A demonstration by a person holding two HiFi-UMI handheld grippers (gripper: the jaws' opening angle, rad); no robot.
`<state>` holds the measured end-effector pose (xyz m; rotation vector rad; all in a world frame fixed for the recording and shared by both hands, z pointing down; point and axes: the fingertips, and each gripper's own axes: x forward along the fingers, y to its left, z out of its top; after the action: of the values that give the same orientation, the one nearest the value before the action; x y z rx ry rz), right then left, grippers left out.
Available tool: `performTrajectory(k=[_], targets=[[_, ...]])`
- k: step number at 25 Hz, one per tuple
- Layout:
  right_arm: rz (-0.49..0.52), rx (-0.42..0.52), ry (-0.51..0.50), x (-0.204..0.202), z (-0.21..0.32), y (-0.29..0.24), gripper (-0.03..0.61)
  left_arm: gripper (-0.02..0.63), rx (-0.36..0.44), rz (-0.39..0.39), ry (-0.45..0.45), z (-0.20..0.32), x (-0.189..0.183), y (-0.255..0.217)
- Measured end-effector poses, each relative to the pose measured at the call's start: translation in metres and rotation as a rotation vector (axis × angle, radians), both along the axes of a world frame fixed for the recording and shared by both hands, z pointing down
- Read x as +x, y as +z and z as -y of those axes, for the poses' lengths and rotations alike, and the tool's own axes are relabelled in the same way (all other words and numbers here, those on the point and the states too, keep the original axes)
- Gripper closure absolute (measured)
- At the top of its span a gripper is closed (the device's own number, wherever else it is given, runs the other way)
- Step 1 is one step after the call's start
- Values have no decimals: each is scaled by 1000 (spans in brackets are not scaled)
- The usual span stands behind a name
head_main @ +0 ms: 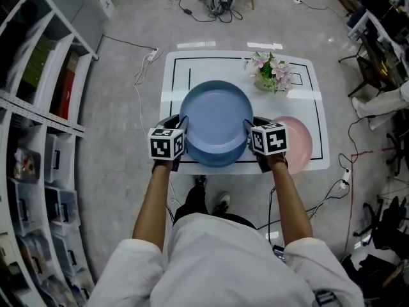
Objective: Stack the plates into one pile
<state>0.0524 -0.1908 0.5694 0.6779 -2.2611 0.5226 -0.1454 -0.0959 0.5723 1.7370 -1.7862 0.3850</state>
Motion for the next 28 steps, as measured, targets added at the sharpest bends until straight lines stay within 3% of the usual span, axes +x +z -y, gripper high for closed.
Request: performTrajectory(k=[5, 14, 21, 28], targets=[[-13, -38, -1, 7, -31, 17, 466, 526, -54, -31, 29, -27, 9, 21], [-107, -102, 50, 20, -45, 60, 457, 523, -147, -55, 123, -28, 14, 63], [-145, -99, 69, 24, -54, 79, 446, 522, -171, -47, 172, -28, 16, 85], [-171, -69, 66, 29, -63, 94, 423, 505, -153, -22, 163, -31, 14, 89]])
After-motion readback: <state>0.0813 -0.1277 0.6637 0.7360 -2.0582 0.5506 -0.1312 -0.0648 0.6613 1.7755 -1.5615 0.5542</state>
